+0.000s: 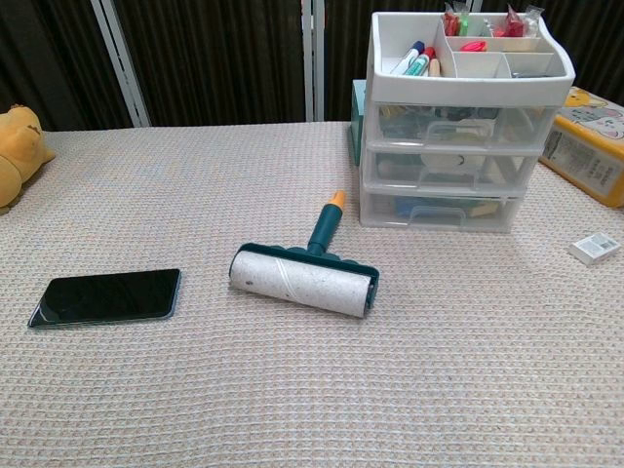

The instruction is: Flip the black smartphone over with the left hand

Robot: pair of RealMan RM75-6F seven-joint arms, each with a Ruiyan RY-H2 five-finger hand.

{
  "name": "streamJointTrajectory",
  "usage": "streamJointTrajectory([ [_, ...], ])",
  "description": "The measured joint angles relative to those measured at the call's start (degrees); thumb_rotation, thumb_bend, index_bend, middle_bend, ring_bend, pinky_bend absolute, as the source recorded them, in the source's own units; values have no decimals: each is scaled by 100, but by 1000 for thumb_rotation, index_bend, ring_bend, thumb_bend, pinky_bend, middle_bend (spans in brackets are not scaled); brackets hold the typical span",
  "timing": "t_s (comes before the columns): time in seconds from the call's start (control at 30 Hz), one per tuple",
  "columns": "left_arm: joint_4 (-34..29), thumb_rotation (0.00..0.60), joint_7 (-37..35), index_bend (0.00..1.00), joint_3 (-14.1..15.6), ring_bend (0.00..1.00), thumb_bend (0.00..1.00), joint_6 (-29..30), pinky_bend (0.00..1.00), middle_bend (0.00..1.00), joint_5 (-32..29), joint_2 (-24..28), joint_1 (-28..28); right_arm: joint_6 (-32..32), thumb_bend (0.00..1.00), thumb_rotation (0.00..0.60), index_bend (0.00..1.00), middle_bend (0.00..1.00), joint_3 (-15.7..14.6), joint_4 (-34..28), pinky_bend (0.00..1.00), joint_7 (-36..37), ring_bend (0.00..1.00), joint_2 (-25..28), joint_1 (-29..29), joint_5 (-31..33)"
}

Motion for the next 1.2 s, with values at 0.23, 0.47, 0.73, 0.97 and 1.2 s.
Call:
streamJointTrajectory([
  [0.23, 33, 600, 8, 0, 4, 0, 69, -47, 0, 0, -9, -14, -20, 29, 0, 600, 0, 0, 11, -16, 0, -18, 0, -26, -9, 10],
  [0.47, 11, 600, 105, 0, 26, 0, 175, -515, 0, 0, -166, -127, -193, -6, 0, 600, 0, 0, -6, -62, 0, 29, 0, -1, -11, 21],
  [0.73, 95, 600, 731, 0, -200, 0, 364, -1950, 0, 0, -1239, -837, -963, -143, 0, 600, 0, 0, 7, -46, 0, 36, 0, -1, 36, 128],
  [0.97, 670, 600, 1673, 0, -441, 0, 366, -2513, 0, 0, -2163, -1943, -1587, -269, 0, 600, 0, 0, 38, 31, 0, 124, 0, 8, 62, 295],
  [1.2, 1098, 600, 2139, 0, -485, 0, 369, -2681, 0, 0, -2651, -2587, -1911, -295, 0, 600, 0, 0, 50, 55, 0, 175, 0, 22, 63, 347],
])
